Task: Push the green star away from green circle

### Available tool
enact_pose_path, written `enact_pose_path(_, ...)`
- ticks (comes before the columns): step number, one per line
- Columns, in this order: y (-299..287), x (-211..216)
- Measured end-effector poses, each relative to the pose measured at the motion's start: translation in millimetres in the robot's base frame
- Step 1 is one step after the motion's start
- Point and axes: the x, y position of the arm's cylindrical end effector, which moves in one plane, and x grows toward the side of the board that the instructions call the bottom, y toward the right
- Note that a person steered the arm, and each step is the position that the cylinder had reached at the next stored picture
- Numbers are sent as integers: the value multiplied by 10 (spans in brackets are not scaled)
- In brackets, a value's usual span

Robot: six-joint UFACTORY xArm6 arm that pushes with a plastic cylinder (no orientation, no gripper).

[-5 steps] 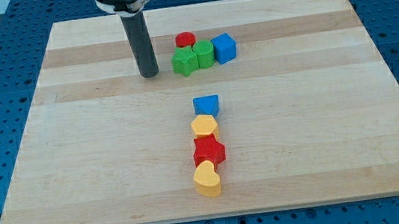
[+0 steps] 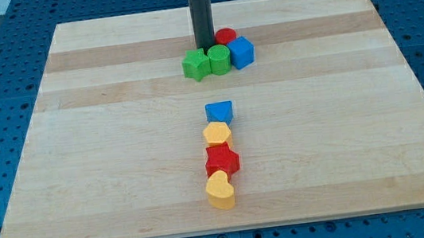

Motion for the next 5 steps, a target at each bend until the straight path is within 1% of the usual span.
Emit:
enact_pose_path(1,-129,190)
enact_pose_path(4,-179,279)
enact_pose_path(5,-179,393)
